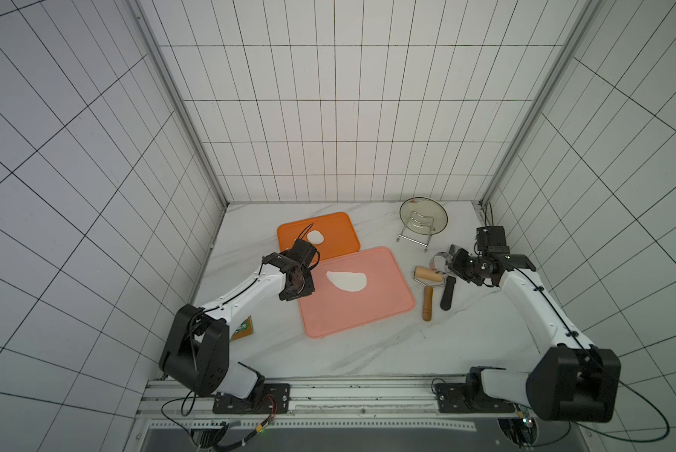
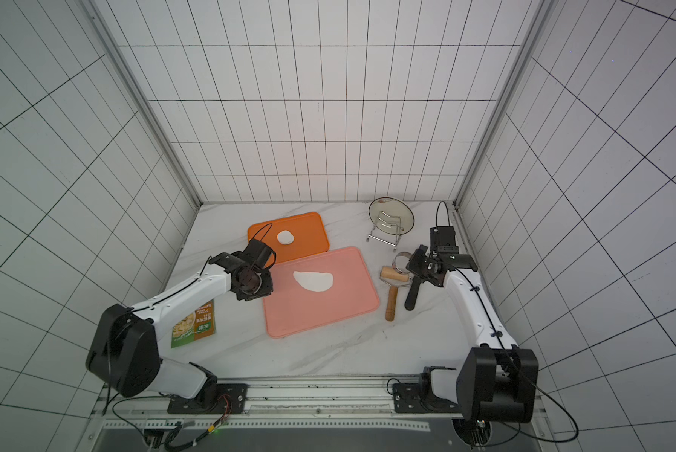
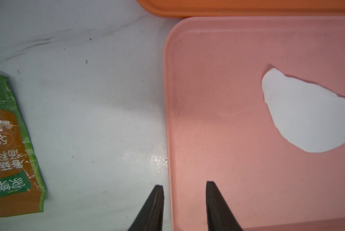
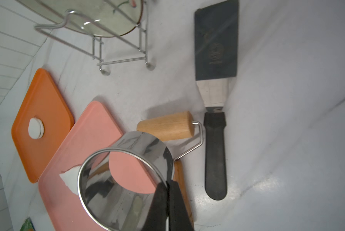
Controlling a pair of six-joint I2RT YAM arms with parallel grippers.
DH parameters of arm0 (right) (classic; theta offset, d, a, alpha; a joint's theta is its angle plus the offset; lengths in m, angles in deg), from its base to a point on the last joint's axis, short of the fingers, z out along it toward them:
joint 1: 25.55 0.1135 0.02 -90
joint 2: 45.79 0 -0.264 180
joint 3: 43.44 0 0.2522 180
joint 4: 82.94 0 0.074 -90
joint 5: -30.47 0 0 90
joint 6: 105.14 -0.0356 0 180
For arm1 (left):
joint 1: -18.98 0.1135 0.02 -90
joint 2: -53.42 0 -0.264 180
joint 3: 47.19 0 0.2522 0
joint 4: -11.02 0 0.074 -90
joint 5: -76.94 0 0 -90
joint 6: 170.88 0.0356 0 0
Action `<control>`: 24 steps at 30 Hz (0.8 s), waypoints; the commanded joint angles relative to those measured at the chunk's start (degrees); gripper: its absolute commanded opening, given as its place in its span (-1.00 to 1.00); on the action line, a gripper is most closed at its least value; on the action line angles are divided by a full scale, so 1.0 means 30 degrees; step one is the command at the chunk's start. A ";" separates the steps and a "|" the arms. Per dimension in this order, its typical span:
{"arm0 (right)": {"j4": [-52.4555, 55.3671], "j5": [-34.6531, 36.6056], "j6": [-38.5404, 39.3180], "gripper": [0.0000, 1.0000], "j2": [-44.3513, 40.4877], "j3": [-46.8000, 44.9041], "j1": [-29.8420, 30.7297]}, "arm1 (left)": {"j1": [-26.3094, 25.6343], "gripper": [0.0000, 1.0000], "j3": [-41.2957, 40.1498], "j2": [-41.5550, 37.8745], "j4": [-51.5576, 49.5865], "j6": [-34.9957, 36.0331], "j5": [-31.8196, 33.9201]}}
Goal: Roll out the dumpling wrappers from the dough
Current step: Pick up the dumpling mold from the center of the board, then press the dumpling wrapper on the work surface.
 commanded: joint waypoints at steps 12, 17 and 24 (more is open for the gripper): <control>0.2038 -0.0758 0.2966 -1.00 0.5880 0.6204 0.6738 | 0.1094 -0.51 0.4085 -0.0112 -0.1013 0.1737 -0.3163; 0.2380 -0.0799 0.3241 -1.00 0.7924 0.7931 0.7794 | 0.1094 -0.55 0.4860 0.0757 -0.0756 0.1748 -0.4368; 0.2531 -0.0845 0.3357 -1.00 0.9631 0.9407 0.8871 | 0.0810 -0.39 0.4803 0.1918 0.0516 0.1460 -0.5846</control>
